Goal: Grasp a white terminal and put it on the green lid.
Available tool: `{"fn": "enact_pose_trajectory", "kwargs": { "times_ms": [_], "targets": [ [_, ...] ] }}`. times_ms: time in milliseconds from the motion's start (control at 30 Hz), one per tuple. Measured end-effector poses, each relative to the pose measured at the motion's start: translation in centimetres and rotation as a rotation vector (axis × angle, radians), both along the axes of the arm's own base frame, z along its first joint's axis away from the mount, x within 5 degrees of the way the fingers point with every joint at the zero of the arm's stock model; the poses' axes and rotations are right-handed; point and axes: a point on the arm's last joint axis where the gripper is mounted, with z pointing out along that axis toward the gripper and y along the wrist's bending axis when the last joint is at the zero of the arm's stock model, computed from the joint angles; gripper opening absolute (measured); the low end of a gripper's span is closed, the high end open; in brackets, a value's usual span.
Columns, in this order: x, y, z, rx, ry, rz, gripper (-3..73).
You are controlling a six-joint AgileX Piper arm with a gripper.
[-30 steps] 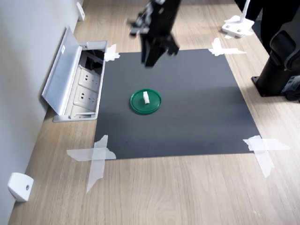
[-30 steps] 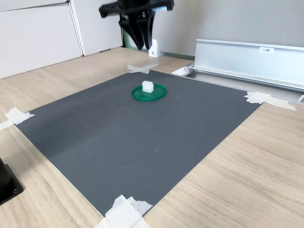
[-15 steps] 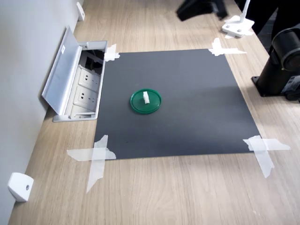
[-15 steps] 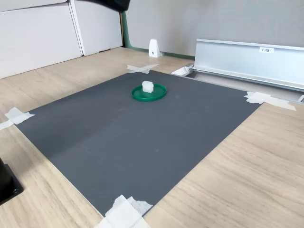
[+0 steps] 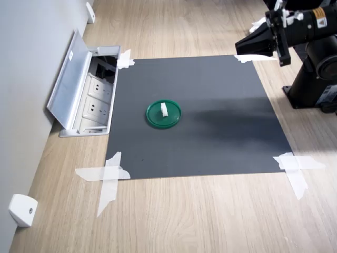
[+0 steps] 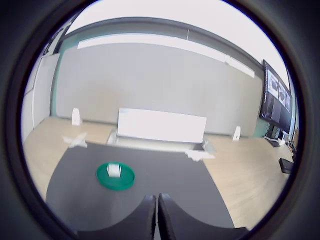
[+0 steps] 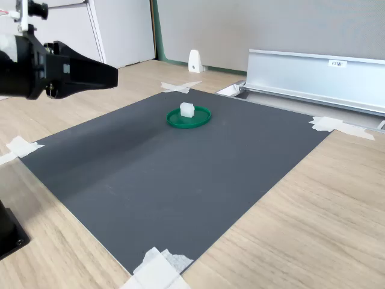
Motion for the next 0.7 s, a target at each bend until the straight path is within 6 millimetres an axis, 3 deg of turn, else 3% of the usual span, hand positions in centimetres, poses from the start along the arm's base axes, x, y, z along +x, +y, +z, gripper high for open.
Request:
{"fn": "enact_pose_trajectory", "kwargs": {
  "times_ms": [700],
  "targets": [
    [-0.28,-0.02,-0.15,0.003,-0.039,-0.006,-0.5]
  ]
}}
